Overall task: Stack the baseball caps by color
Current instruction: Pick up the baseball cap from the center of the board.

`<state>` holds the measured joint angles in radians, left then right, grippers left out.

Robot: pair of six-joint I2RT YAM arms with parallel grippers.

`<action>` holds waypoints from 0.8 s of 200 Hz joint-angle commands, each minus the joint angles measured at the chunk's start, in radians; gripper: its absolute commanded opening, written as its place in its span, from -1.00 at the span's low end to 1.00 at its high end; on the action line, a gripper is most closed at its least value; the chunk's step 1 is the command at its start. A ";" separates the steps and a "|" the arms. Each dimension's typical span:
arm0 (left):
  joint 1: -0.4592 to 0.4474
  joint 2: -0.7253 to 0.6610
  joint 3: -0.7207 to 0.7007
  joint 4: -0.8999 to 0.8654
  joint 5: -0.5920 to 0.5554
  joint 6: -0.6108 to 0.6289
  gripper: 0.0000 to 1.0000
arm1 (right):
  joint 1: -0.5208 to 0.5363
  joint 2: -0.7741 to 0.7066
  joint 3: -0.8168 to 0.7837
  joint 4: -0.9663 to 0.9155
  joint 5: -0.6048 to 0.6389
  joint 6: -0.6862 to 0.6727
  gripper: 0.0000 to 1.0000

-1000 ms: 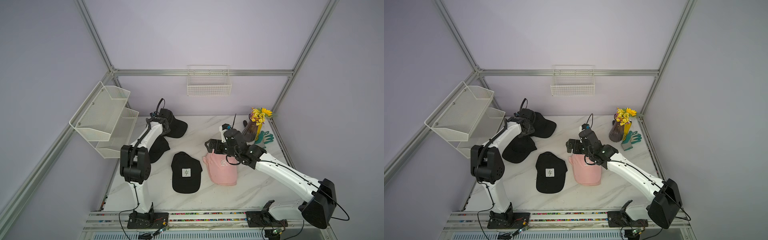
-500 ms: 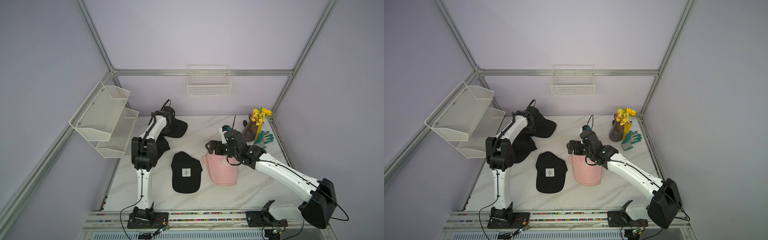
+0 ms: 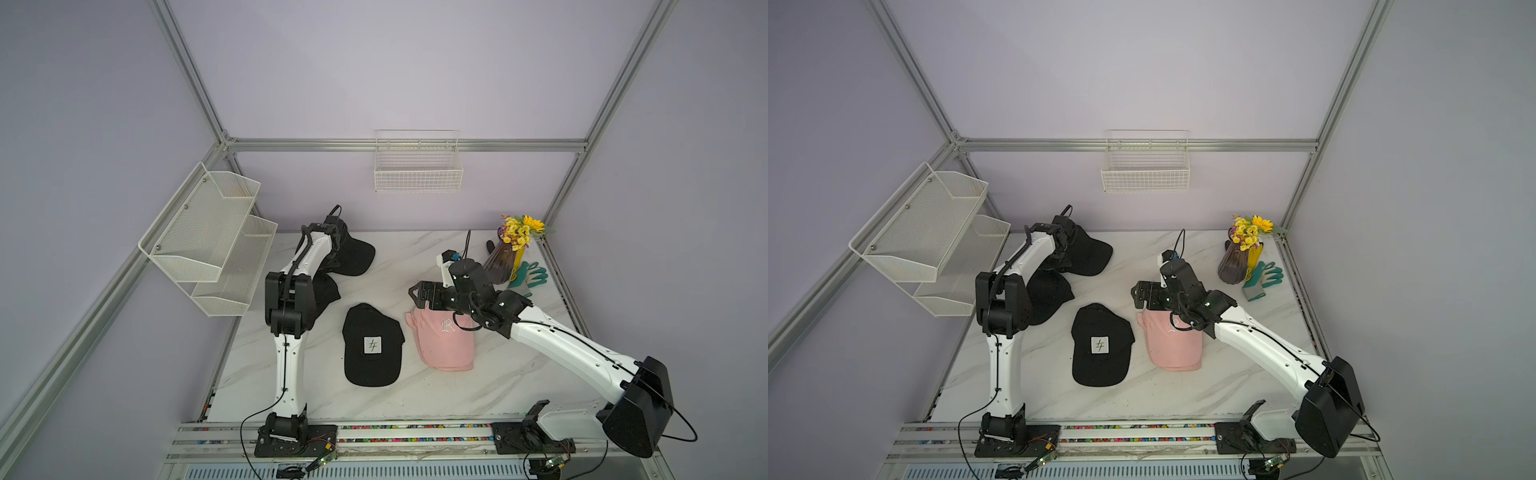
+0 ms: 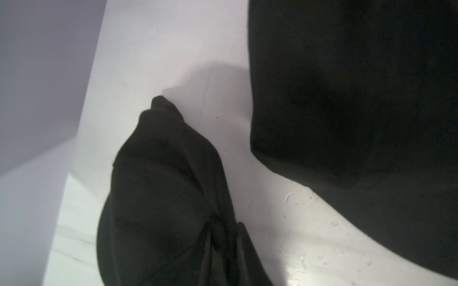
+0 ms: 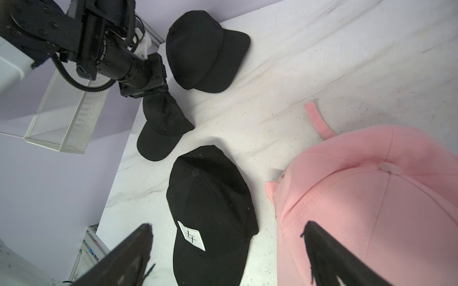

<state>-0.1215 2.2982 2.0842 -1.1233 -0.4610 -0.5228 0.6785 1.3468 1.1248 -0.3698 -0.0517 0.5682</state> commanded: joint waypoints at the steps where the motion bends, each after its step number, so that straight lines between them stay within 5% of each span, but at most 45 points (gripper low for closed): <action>1: 0.007 -0.075 0.011 -0.011 0.084 -0.018 -0.86 | -0.005 0.015 -0.006 0.164 -0.071 -0.149 0.95; 55: 0.001 -0.260 -0.062 0.017 0.341 -0.080 -1.00 | -0.002 0.251 0.117 0.352 -0.263 -0.292 0.94; 116: -0.006 -0.346 -0.104 0.054 0.442 -0.132 -1.00 | 0.028 0.533 0.193 0.693 -0.307 -0.214 0.78; 160: -0.007 -0.358 -0.101 0.054 0.465 -0.151 -1.00 | 0.071 0.723 0.400 0.636 -0.326 -0.235 0.84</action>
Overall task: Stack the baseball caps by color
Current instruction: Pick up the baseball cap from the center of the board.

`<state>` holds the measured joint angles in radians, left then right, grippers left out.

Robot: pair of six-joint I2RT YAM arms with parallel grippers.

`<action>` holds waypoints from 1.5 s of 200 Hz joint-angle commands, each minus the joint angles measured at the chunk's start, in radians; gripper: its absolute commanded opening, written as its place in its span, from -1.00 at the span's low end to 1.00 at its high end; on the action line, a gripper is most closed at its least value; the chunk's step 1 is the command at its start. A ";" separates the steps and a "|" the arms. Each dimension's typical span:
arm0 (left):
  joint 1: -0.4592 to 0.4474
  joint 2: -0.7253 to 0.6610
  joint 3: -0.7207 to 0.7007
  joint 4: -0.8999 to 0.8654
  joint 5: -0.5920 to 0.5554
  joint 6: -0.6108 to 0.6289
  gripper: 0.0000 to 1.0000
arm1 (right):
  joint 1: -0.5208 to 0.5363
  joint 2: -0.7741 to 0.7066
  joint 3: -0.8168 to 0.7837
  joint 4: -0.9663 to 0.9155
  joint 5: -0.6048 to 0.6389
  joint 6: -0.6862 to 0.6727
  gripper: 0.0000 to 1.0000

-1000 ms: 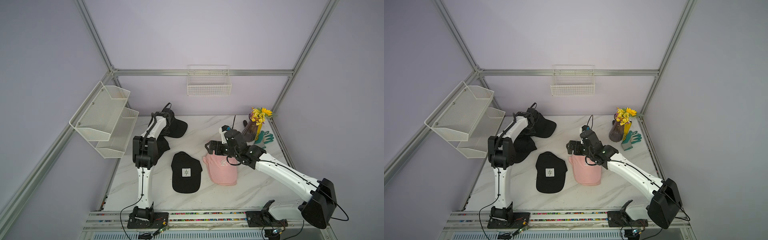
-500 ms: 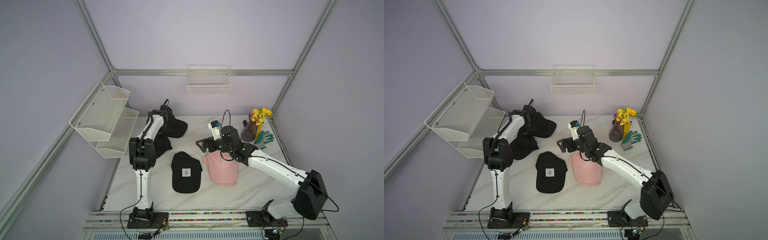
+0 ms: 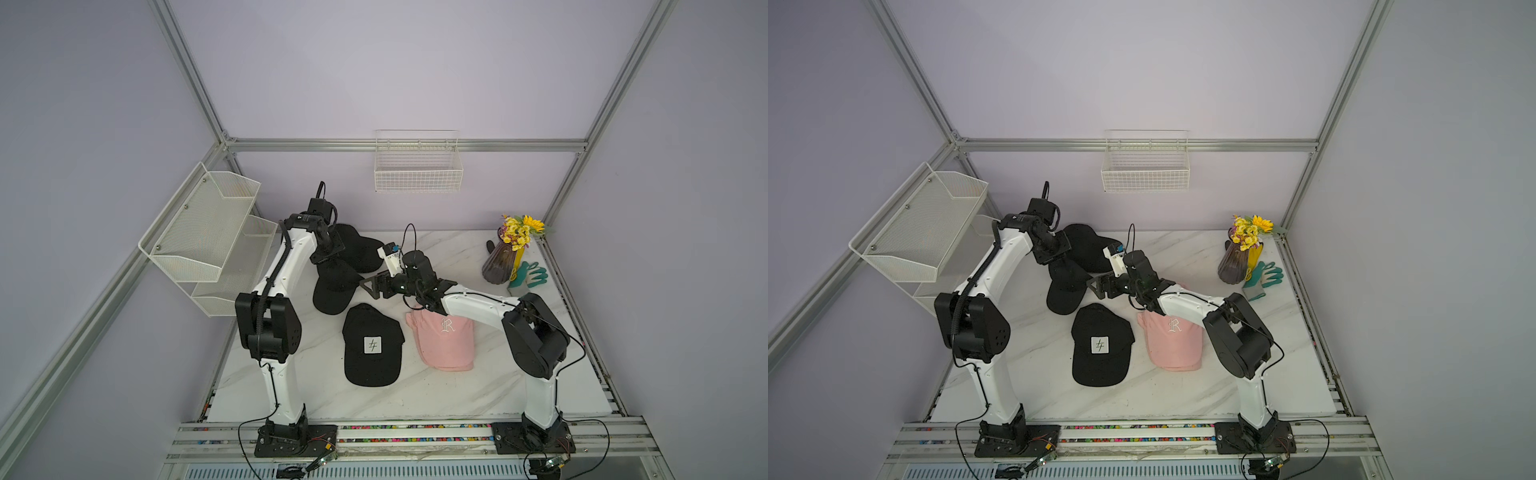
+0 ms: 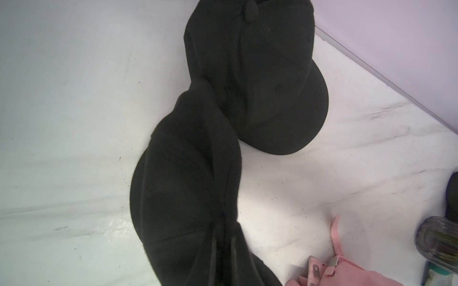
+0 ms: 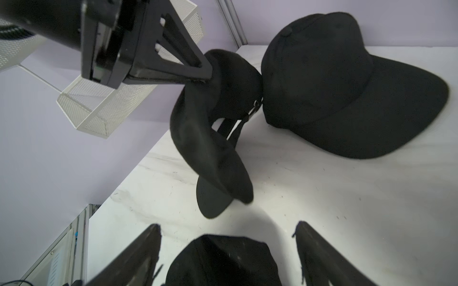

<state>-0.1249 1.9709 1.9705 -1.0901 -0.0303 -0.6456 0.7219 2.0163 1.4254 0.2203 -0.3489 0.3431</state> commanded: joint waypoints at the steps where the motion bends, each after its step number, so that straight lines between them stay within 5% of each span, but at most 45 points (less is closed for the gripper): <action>1: -0.004 -0.031 0.013 0.020 0.036 -0.028 -1.00 | 0.028 0.057 0.104 0.045 -0.030 -0.010 0.85; 41: -0.005 -0.040 0.024 0.021 0.046 -0.032 -1.00 | 0.040 0.197 0.275 -0.003 -0.066 0.003 0.94; 87: -0.005 -0.038 0.028 0.020 0.044 -0.021 -1.00 | 0.040 0.263 0.383 -0.046 -0.056 0.031 0.61; 133: -0.006 -0.045 0.046 0.020 0.053 0.006 -0.97 | 0.040 0.268 0.422 -0.062 -0.096 0.044 -0.15; 166: -0.004 -0.058 0.084 0.022 0.072 0.037 -0.77 | 0.041 0.256 0.426 -0.056 -0.121 0.061 -1.00; 182: -0.002 -0.070 0.110 0.022 0.081 0.055 -0.64 | 0.040 0.247 0.435 -0.064 -0.137 0.069 -1.00; 207: 0.007 -0.106 0.149 0.022 0.083 0.080 -0.05 | 0.040 0.227 0.457 -0.089 -0.184 0.065 -1.00; 231: 0.016 -0.157 0.172 0.030 0.091 0.110 0.29 | 0.040 0.198 0.484 -0.133 -0.241 0.042 -1.00; 300: 0.052 -0.390 0.059 0.126 0.032 0.157 0.50 | 0.041 0.012 0.425 -0.197 -0.437 0.033 -1.00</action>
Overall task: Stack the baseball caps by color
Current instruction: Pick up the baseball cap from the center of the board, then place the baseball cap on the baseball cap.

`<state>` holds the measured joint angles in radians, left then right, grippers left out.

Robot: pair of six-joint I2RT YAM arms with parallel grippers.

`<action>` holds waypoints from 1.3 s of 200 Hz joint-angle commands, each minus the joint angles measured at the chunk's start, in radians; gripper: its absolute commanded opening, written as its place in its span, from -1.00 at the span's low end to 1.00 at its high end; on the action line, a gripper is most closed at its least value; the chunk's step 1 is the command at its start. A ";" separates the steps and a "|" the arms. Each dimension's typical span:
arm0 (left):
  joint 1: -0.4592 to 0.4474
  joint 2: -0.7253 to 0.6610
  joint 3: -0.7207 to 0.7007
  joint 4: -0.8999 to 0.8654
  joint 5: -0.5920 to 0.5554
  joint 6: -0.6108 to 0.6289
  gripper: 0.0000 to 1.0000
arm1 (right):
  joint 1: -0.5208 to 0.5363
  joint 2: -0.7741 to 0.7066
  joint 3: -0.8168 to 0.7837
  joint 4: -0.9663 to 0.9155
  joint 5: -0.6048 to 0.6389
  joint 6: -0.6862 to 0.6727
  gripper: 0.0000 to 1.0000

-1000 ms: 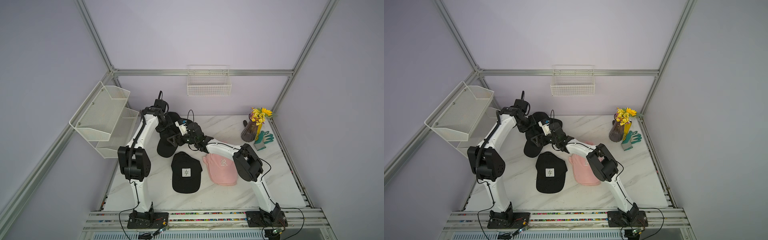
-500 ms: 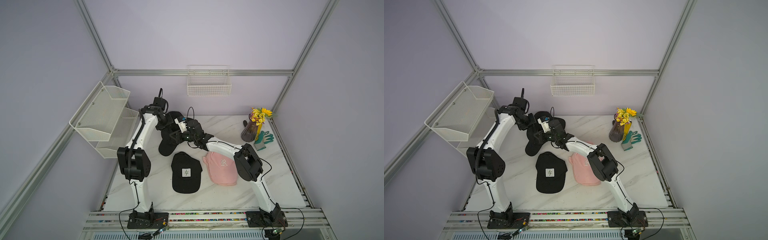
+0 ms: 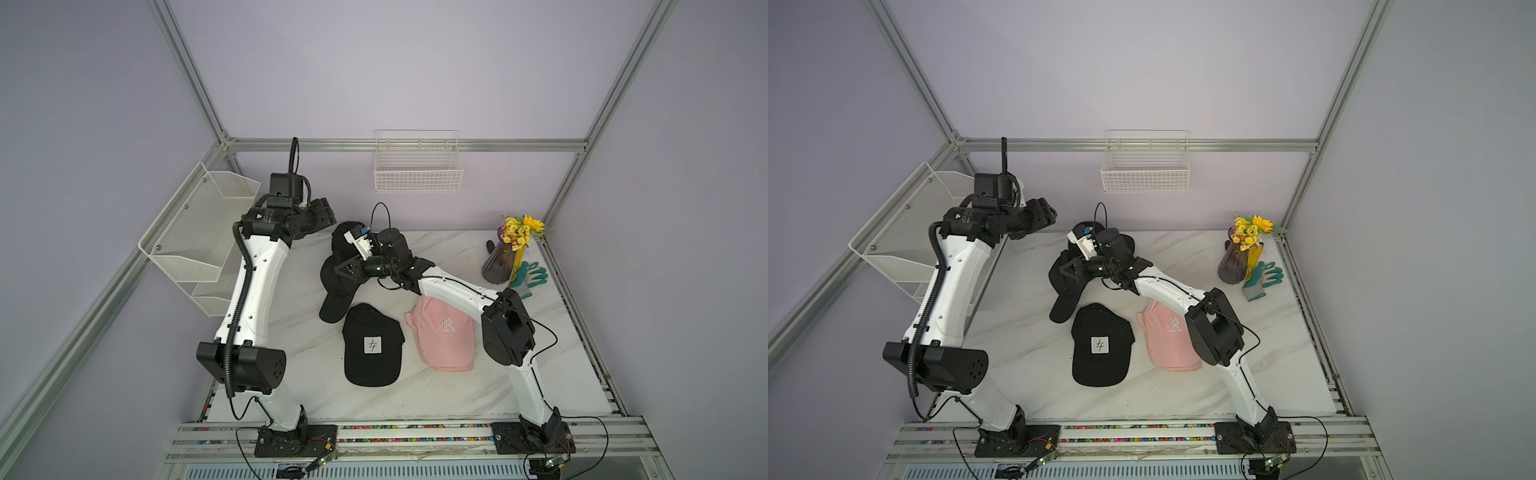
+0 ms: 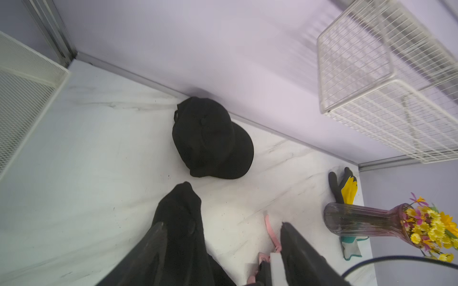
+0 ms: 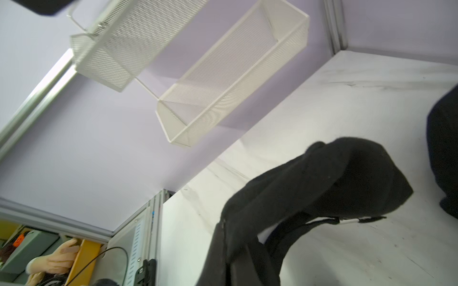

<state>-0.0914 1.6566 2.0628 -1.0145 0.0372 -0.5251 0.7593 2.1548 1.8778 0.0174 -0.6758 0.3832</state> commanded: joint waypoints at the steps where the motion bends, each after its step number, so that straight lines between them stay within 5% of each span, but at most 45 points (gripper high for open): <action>1: 0.019 -0.078 -0.035 0.052 -0.036 0.038 0.51 | 0.002 -0.131 -0.031 0.005 -0.113 -0.006 -1.00; 28: 0.034 -0.136 -0.098 0.082 -0.014 0.054 0.67 | 0.004 -0.226 -0.104 -0.012 -0.217 0.000 -1.00; 65: 0.046 -0.271 -0.293 0.247 0.186 0.100 0.99 | 0.005 -0.321 -0.149 -0.168 -0.353 -0.095 -1.00; 98: 0.051 -0.387 -0.423 0.356 0.233 0.139 1.00 | 0.011 -0.402 -0.243 -0.194 -0.461 -0.142 -1.00; 165: 0.053 -0.528 -0.595 0.500 0.223 0.173 1.00 | 0.080 -0.380 -0.308 -0.278 -0.454 -0.241 -1.00; 260: 0.054 -0.558 -0.676 0.543 0.208 0.191 1.00 | 0.033 -0.328 -0.465 -0.182 -0.407 -0.290 -1.00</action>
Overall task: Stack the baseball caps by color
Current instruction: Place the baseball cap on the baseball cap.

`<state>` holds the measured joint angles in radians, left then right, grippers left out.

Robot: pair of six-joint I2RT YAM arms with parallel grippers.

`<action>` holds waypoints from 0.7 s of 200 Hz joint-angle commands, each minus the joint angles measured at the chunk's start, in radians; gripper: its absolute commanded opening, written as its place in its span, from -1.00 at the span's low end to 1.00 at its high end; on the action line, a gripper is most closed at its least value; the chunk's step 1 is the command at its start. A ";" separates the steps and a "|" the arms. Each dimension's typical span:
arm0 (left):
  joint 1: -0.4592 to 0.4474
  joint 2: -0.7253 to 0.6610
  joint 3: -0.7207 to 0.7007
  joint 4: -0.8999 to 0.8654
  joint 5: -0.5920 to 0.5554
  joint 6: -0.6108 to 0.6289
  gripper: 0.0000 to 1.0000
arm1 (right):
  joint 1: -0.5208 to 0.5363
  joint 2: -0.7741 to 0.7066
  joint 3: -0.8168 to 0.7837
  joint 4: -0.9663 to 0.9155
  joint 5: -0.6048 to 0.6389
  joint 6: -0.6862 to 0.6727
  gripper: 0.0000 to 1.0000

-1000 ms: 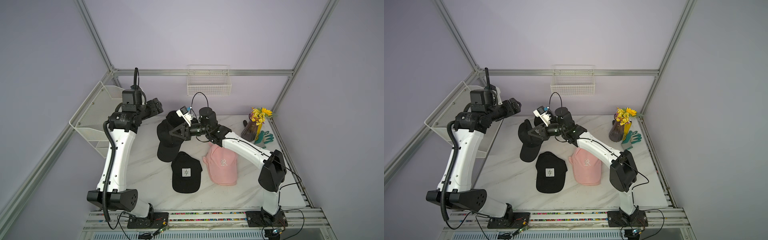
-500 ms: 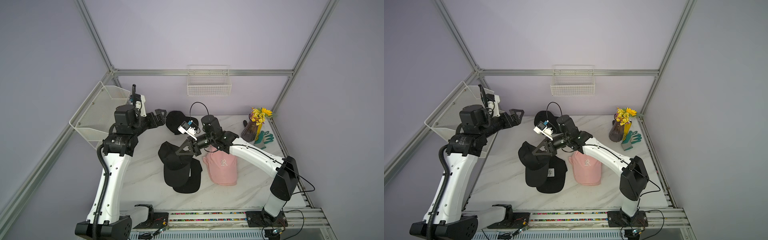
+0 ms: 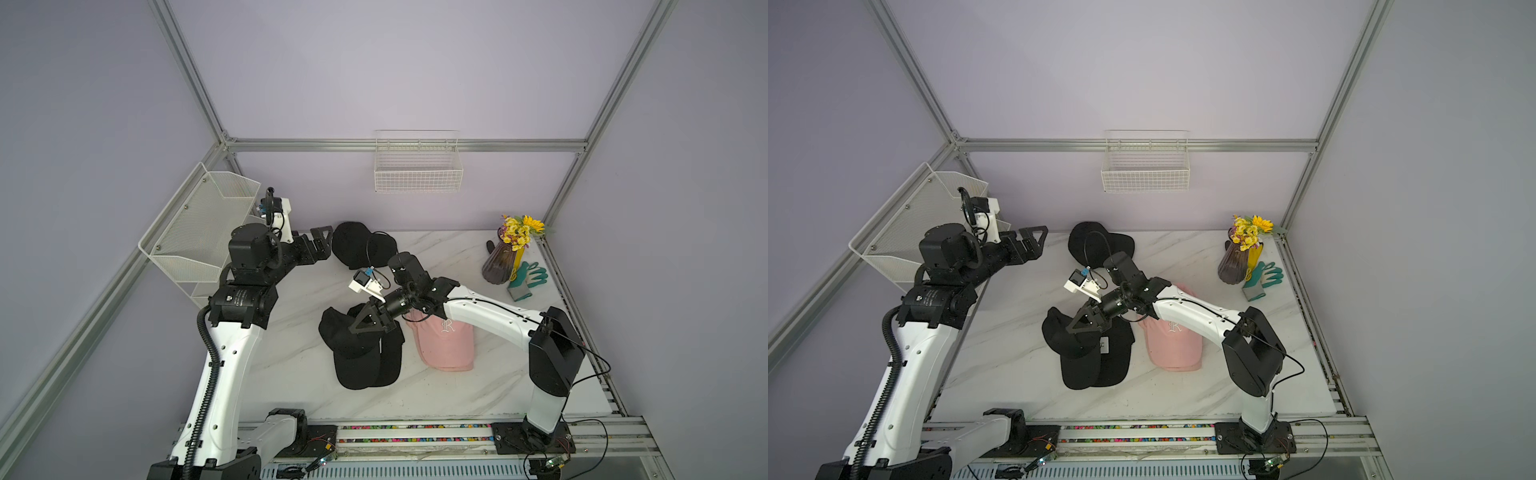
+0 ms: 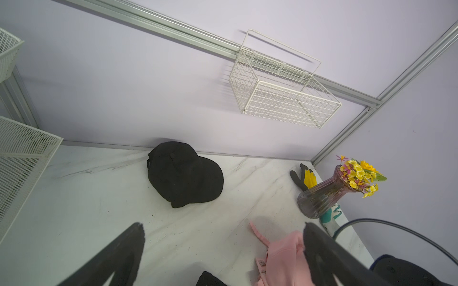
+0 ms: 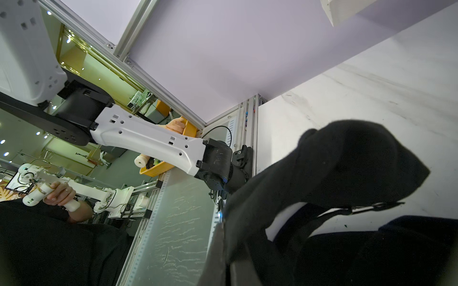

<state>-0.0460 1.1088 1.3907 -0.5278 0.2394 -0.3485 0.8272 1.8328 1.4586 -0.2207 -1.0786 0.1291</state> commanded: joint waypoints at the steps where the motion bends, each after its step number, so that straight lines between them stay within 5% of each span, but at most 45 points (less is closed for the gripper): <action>1: 0.007 -0.009 -0.004 0.057 0.006 0.014 1.00 | -0.036 -0.006 -0.047 0.056 -0.005 -0.036 -1.00; 77: 0.007 0.019 -0.008 0.065 0.041 -0.008 1.00 | -0.105 0.031 -0.129 0.055 0.006 -0.049 -1.00; 140: 0.007 0.022 -0.018 0.069 0.044 -0.014 1.00 | -0.147 0.030 -0.187 0.056 0.081 -0.059 -0.54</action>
<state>-0.0460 1.1339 1.3758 -0.5083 0.2665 -0.3561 0.6968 1.8633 1.2957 -0.1814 -1.0466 0.0864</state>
